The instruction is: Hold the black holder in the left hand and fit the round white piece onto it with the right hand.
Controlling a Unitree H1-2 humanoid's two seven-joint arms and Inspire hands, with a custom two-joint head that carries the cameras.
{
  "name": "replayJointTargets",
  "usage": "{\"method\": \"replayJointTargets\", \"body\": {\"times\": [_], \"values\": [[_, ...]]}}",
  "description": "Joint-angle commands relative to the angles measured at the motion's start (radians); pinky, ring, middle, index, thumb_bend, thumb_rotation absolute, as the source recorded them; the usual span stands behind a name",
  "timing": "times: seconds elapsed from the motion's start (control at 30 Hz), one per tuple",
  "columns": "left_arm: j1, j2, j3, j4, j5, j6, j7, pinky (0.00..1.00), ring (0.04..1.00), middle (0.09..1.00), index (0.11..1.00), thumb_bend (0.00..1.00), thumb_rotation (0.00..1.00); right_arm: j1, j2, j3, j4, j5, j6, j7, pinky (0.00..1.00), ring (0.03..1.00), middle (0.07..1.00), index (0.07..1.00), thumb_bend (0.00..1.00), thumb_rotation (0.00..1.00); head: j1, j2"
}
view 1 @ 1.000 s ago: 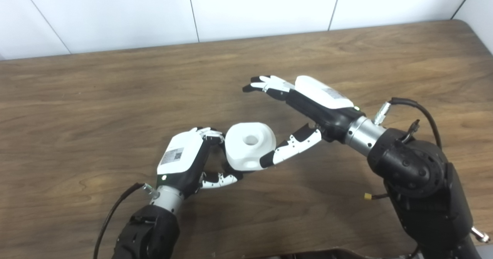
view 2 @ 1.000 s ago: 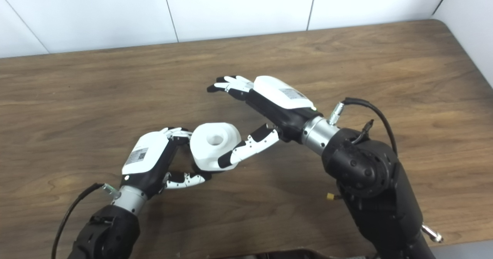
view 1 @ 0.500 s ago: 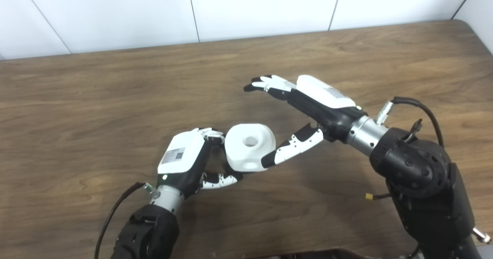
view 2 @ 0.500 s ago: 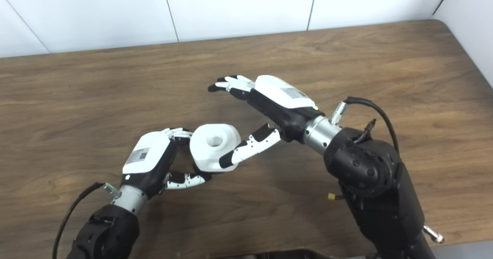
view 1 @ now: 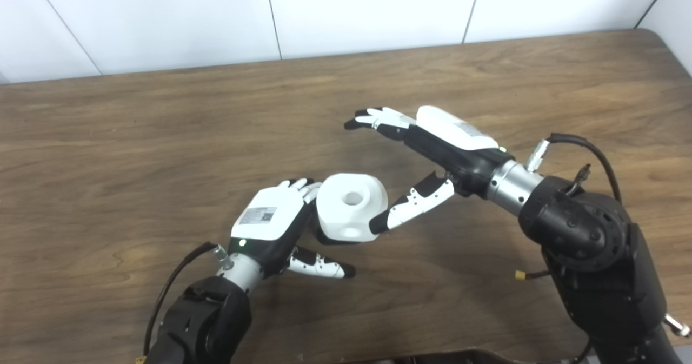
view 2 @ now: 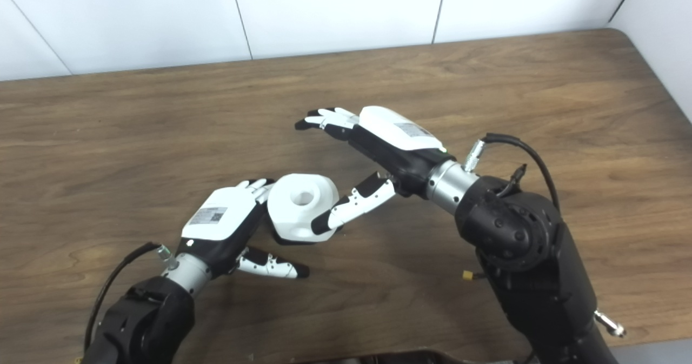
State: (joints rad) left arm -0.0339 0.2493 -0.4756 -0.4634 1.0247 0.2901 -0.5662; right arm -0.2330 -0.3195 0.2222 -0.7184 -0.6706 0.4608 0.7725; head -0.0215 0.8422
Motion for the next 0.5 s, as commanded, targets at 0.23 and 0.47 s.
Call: {"method": "replayJointTargets", "body": {"times": [0.23, 0.47], "values": [[0.029, 0.027, 0.047, -0.031, 0.022, 0.049, -0.145, 0.97, 0.966, 0.961, 1.0, 1.0, 0.45, -0.041, -0.022, -0.015, -0.001, 0.014, -0.004, -0.019, 0.93, 0.994, 0.966, 0.913, 1.0, 0.52, 0.021, -0.009], [0.045, 0.062, 0.17, -0.066, -0.052, 0.018, -0.086, 0.94, 0.959, 0.95, 0.997, 1.0, 0.45, -0.039, -0.034, -0.019, 0.015, 0.029, -0.011, -0.028, 0.93, 0.999, 0.97, 0.919, 1.0, 0.52, 0.046, -0.016]]}}
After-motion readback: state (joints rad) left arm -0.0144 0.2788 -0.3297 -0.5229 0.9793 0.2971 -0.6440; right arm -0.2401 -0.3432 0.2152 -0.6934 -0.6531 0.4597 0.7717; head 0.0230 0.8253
